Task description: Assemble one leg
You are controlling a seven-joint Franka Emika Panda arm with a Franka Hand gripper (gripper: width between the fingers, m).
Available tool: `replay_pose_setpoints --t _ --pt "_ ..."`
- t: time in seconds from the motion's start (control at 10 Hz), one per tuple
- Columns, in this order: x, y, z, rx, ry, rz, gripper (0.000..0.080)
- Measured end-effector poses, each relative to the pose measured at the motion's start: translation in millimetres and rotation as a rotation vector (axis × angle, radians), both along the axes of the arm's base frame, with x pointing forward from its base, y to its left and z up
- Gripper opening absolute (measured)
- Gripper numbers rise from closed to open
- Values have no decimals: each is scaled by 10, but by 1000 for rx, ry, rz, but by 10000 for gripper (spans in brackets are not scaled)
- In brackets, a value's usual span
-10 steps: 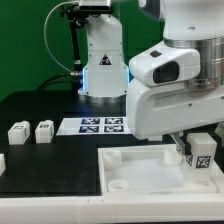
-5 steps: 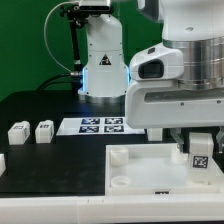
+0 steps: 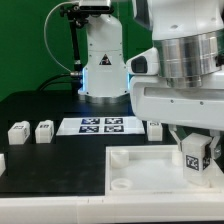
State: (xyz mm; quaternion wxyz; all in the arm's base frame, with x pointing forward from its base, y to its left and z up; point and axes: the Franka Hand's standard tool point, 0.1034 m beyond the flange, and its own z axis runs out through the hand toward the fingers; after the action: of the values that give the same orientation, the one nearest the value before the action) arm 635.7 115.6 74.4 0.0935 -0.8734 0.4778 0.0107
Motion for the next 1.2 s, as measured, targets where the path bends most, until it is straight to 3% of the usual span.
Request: replay_pose_setpoints --t 0.3,0.4,0.5,0.6,0.7,1.2 --pt "-13 25 -12 41 19 -228 297" --pt "-17 39 -20 39 15 -200 391" --pt "-18 43 -21 38 14 -191 391" --pt "-28 39 -24 31 6 -101 566" --pt "-43 38 -12 30 22 23 623" --pt "-31 63 14 -20 -69 540 649"
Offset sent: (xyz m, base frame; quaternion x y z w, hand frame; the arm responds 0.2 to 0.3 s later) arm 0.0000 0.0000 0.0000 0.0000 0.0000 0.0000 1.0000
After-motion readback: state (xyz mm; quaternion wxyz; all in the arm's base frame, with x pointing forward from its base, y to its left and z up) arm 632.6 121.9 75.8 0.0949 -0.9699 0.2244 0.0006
